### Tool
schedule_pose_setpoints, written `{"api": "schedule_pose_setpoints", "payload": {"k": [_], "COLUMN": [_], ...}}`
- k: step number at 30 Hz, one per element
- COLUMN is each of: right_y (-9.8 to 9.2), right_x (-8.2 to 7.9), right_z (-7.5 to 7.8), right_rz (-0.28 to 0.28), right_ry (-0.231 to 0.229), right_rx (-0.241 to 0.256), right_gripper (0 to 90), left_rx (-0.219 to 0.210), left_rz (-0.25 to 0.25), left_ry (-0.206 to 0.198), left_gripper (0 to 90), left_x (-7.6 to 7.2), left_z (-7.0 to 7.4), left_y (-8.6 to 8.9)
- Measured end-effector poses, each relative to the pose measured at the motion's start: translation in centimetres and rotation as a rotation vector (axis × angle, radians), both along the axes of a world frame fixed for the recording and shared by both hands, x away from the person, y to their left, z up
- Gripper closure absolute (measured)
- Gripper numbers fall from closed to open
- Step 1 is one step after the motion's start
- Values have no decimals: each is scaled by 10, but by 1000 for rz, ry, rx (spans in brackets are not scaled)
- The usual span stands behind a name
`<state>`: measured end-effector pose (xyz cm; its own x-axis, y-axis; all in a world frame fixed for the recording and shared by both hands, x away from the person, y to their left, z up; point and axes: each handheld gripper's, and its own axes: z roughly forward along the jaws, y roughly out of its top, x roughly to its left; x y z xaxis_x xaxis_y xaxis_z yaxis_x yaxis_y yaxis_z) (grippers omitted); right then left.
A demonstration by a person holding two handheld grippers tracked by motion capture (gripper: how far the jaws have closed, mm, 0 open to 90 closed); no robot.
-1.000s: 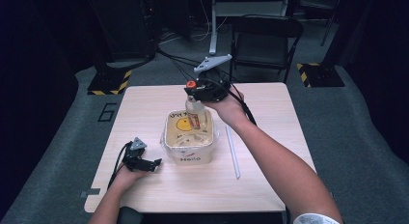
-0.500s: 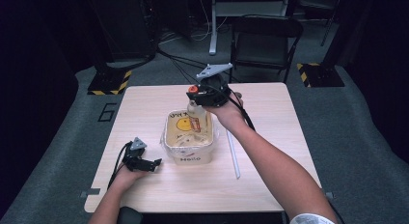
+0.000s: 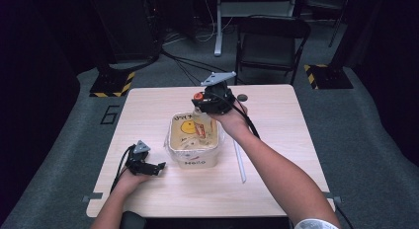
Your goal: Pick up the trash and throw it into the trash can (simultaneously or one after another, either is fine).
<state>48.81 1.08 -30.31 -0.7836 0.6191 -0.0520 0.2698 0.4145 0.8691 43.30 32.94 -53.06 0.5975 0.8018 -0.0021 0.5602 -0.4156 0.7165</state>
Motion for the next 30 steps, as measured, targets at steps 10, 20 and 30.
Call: {"api": "schedule_pose_setpoints", "payload": {"k": [10, 20, 30], "right_y": [-3, -4, -4], "right_x": [3, 6, 7], "right_z": [-15, -29, -43], "right_rz": [-21, -38, -40], "right_ry": [9, 12, 17], "right_rx": [1, -2, -10], "right_gripper": [620, 620, 620], "left_rx": [0, -5, -1], "left_rz": [-2, 3, 1], "left_ry": [3, 2, 0], "left_gripper": [9, 9, 9], "left_x": [0, 0, 0], "left_z": [0, 0, 0], "left_y": [0, 0, 0]}}
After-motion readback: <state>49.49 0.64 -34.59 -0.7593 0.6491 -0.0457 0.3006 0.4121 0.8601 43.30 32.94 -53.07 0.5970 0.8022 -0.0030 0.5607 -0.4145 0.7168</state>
